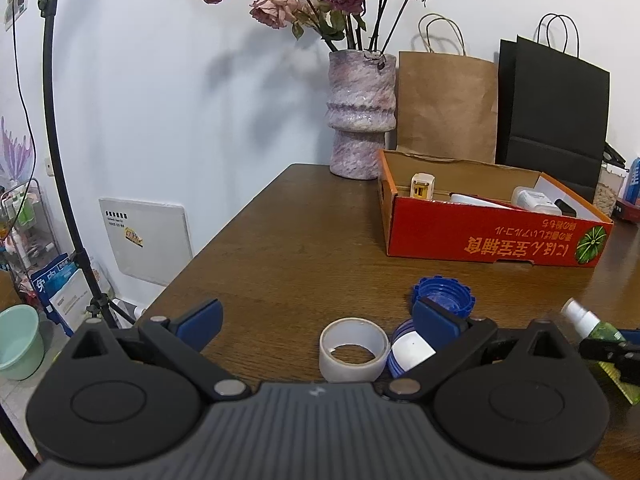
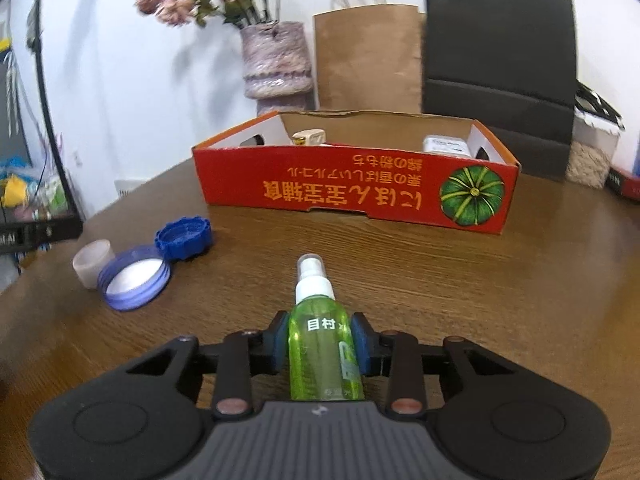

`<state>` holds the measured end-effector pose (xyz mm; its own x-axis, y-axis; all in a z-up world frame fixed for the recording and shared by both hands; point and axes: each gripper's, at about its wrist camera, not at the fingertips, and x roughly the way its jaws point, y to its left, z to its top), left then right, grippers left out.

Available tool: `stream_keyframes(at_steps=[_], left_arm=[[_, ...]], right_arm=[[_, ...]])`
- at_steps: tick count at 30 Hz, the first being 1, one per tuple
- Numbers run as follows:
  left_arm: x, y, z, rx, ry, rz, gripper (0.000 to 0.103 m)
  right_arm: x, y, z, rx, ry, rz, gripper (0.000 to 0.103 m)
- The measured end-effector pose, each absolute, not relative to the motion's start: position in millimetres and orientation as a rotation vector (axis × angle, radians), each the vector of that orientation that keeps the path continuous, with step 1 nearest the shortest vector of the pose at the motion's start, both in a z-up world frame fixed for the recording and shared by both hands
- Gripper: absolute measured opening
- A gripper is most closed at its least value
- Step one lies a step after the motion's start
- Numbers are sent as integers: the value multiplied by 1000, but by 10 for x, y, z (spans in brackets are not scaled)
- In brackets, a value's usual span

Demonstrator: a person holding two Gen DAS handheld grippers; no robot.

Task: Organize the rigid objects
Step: 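Grasp the green spray bottle with the right tool, then grasp the white tape roll with the left tool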

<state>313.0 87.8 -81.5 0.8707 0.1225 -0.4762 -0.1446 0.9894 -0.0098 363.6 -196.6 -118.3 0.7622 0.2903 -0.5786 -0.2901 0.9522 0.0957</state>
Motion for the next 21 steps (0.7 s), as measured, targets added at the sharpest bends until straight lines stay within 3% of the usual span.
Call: stream_keyframes(at_steps=[21], left_arm=[[3251, 950, -990, -18, 643, 113, 103]], right_arm=[[3647, -2153, -1197, 130, 624, 238, 31]])
